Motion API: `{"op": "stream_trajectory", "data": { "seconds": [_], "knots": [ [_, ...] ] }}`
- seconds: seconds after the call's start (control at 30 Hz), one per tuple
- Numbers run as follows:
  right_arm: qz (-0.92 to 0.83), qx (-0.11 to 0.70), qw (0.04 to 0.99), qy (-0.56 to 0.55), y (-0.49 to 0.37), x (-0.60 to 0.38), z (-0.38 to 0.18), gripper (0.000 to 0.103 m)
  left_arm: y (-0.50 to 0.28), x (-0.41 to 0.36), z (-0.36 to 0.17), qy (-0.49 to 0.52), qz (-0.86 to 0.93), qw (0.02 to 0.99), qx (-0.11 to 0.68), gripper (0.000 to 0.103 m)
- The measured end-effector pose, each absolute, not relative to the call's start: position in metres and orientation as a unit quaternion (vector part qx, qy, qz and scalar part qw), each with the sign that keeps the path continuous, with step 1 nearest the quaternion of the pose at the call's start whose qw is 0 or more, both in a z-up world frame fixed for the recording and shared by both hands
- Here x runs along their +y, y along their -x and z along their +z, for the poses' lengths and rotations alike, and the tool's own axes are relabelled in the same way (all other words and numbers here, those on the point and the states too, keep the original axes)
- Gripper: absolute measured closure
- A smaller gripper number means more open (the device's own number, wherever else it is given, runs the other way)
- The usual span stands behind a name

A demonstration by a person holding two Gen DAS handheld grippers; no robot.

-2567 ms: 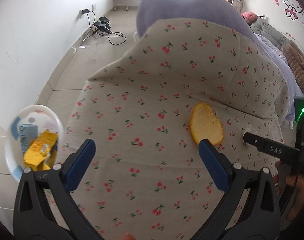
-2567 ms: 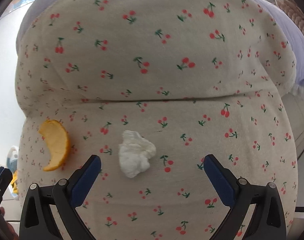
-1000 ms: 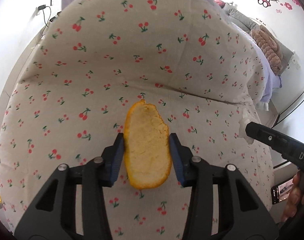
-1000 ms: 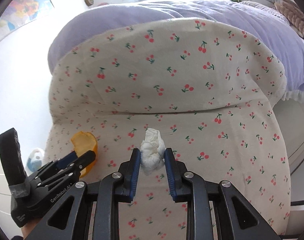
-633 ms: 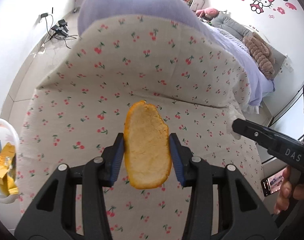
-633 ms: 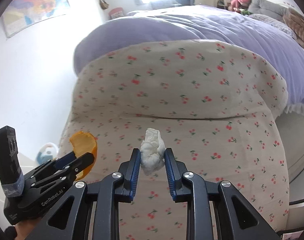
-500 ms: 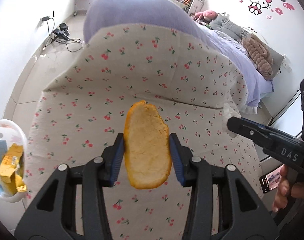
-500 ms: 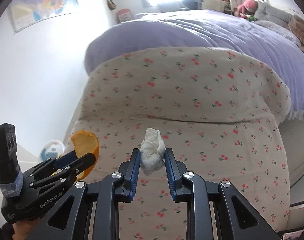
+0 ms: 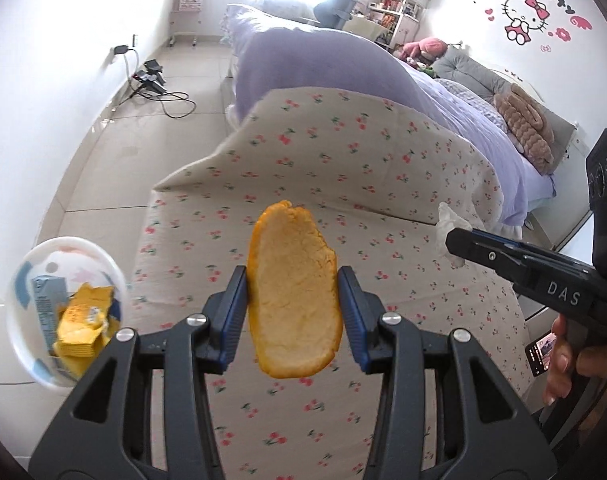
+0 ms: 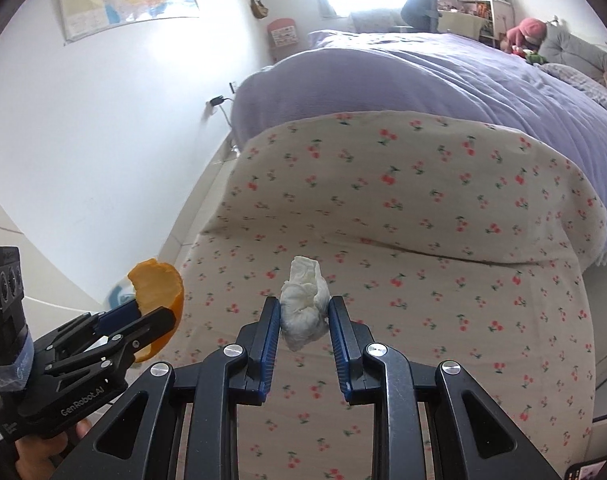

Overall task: Collect trash
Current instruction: 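Lift the orange peel and tissue and carry them over the wastebasket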

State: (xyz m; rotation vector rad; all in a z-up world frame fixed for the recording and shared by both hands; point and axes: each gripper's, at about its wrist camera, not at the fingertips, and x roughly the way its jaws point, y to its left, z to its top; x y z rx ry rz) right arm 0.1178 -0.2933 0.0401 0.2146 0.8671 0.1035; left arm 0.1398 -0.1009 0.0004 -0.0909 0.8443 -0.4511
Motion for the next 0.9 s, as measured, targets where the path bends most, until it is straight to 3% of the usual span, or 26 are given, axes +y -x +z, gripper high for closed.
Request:
{"op": "stream_trajectory", "data": {
  "seconds": [0.9],
  "knots": [
    [0.133,0.444,0.884,-0.069,-0.154,-0.161,0.021,0.077,-0.129,0.03,-0.012,0.077,-0.111,0.901,0.413,0.056]
  ]
}}
